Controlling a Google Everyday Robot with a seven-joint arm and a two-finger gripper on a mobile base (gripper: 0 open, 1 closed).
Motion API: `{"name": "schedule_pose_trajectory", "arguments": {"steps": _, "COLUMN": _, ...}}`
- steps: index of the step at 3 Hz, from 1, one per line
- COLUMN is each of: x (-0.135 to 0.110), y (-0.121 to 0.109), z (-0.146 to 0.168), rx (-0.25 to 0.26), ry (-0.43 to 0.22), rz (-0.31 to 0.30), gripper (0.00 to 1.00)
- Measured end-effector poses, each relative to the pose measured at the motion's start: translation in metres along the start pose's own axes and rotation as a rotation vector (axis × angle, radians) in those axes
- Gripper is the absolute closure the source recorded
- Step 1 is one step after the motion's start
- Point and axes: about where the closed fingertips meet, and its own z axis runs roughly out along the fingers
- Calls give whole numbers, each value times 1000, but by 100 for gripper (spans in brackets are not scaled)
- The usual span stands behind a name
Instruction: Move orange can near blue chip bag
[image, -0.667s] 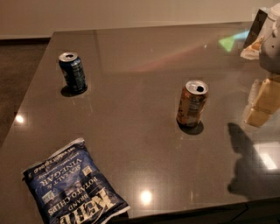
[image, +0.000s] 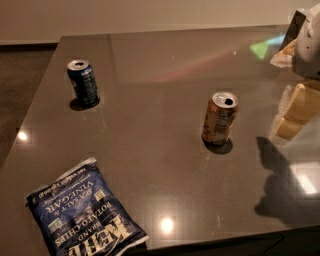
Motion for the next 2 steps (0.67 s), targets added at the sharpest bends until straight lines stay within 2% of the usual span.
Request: {"name": "schedule_pose_trajectory", "arguments": {"steps": 2, "x": -31, "y": -18, "z": 27, "rx": -47, "ry": -103, "rz": 21, "gripper": 0}}
